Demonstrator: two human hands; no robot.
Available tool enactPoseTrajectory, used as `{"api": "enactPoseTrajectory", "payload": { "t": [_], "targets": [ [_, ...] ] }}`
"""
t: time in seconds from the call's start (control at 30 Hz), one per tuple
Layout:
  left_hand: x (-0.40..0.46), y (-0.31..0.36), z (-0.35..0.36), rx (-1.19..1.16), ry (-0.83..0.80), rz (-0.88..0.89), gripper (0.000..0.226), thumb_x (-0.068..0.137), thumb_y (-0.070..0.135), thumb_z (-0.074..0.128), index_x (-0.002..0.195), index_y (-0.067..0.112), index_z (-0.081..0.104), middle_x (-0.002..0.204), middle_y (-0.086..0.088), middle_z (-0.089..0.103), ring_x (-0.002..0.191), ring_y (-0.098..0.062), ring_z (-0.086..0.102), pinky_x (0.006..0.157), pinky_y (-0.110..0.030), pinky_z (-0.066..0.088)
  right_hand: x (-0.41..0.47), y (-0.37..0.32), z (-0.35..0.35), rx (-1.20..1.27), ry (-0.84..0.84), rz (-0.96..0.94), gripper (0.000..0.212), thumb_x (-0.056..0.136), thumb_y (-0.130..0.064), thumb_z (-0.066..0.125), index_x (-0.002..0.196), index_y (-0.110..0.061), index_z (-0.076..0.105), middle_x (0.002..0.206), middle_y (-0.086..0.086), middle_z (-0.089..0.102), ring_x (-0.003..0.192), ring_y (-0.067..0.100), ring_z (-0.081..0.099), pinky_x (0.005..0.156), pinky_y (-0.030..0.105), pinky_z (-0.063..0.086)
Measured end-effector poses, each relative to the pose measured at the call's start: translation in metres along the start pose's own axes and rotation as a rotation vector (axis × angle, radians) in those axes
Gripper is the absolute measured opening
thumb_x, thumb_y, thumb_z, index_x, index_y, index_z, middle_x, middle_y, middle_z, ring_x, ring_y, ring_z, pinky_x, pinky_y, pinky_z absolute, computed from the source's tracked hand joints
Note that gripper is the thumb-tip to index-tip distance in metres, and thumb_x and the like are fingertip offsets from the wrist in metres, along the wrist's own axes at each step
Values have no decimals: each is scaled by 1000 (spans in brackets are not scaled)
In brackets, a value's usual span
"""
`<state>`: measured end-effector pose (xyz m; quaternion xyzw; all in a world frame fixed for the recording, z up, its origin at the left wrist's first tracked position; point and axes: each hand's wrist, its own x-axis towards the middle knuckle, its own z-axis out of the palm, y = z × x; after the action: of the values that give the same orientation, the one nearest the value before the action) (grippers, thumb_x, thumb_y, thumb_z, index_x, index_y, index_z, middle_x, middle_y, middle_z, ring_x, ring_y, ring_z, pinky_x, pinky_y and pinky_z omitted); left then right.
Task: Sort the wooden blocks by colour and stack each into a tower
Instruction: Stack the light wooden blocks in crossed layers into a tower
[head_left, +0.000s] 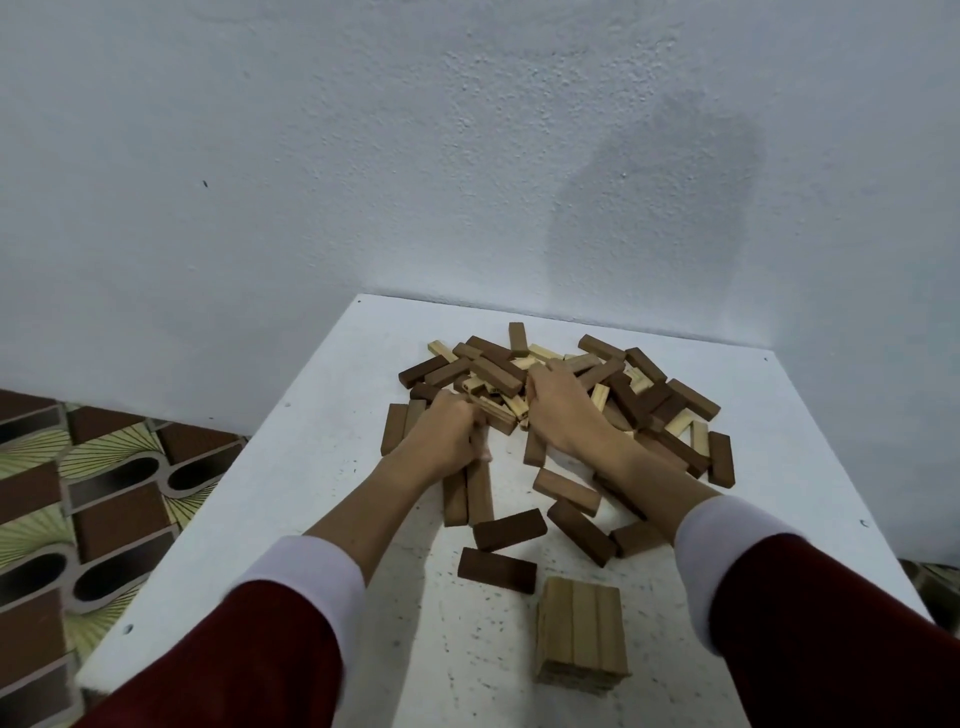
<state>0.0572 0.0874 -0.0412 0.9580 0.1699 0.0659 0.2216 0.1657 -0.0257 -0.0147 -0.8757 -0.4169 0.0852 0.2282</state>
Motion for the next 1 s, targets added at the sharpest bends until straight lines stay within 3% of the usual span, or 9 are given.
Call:
{"api": "enactPoseTrajectory", "payload": {
  "t": [0.17,0.3,0.53,0.67,0.77,0.83,1.0],
  "targets": [
    [0,2,2,79,-53,-1,50,69,29,82,109,5,64,119,-10,59,120,-29,41,96,-37,42,-1,-5,0,-88,-101,1,20,82,-4,48,102,-5,46,115,11,37,88,33,50,74,40,45],
    [0,2,3,80,-34,-12,50,72,27,80,113,7,60,122,-10,55,122,-27,37,98,-35,39,-2,-1,5,-177,-80,-17,32,88,-17,55,115,-4,44,122,13,38,97,34,54,71,37,43],
    [-8,10,2,-42,1,-11,60,71,25,78,123,11,50,128,-6,46,120,-21,35,94,-31,39,-4,1,0,-221,-53,-7,24,90,-9,53,111,0,48,122,16,42,97,34,53,69,36,41],
    [-17,18,4,-221,150,13,64,71,18,75,127,12,46,126,-2,42,117,-17,37,89,-17,33,-17,0,-13,-79,-6,9,15,84,-12,56,96,-5,52,104,8,47,90,26,51,75,39,45],
    [-24,33,2,-431,264,4,65,72,8,74,130,12,46,120,3,37,102,-7,43,78,-2,35,-34,-11,-21,169,21,84,13,82,-11,61,92,-9,52,84,1,51,74,16,51,62,26,42],
    [-28,41,1,-532,316,-15,67,72,3,74,132,10,47,118,3,36,101,-8,46,81,-7,40,-47,-19,-25,366,15,149,17,82,-9,62,92,-12,48,79,-1,51,65,9,48,53,19,38],
    [-51,54,0,-638,420,49,61,73,0,74,129,8,52,118,2,39,106,-14,50,86,-20,49,-76,-35,-30,705,-11,281,25,80,-1,64,86,-14,43,82,10,53,58,13,46,46,22,36]
  ]
}}
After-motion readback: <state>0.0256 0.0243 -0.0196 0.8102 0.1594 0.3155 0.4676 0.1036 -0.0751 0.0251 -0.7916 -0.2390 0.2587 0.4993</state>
